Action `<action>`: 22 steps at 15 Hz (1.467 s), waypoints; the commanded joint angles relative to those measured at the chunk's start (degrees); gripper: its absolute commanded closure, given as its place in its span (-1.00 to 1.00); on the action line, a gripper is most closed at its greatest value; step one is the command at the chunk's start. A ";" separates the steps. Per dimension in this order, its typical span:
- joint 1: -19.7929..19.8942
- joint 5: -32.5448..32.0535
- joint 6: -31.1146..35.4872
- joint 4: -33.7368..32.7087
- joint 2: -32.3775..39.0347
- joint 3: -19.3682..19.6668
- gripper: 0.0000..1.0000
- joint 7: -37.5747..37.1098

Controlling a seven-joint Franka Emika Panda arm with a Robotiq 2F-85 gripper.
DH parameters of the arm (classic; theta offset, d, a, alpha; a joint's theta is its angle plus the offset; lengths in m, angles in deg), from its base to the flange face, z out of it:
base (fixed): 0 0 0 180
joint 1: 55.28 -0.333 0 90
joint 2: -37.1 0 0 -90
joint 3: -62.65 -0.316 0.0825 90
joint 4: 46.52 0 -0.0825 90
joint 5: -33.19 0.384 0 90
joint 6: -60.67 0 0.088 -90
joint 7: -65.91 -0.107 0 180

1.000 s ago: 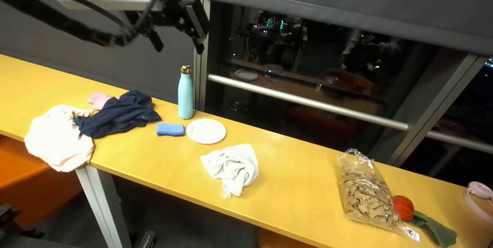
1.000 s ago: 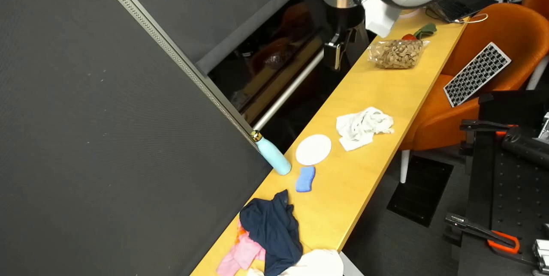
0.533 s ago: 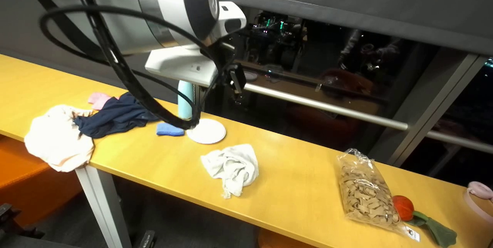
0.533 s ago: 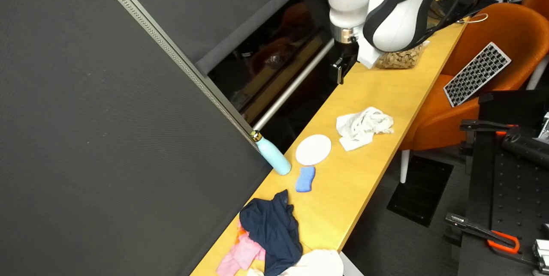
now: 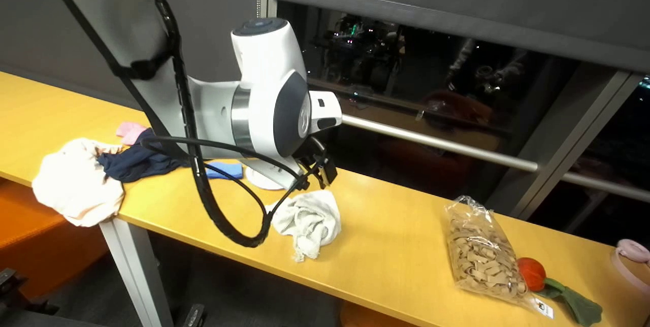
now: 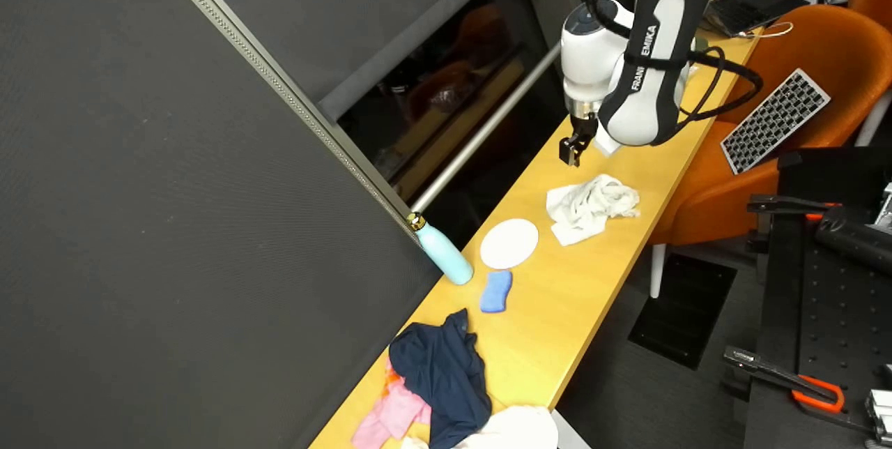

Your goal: Wipe the table with the white towel

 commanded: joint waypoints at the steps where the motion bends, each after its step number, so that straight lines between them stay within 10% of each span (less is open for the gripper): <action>1: -6.19 11.91 4.40 -7.61 10.07 6.22 -1.00 1.71; 17: -7.22 30.61 3.79 -30.88 34.94 5.62 -1.00 3.45; 18: -6.92 31.06 3.80 -31.74 35.85 5.67 -0.50 3.36; 22: -6.73 32.35 4.10 -34.44 38.42 5.53 -0.01 3.35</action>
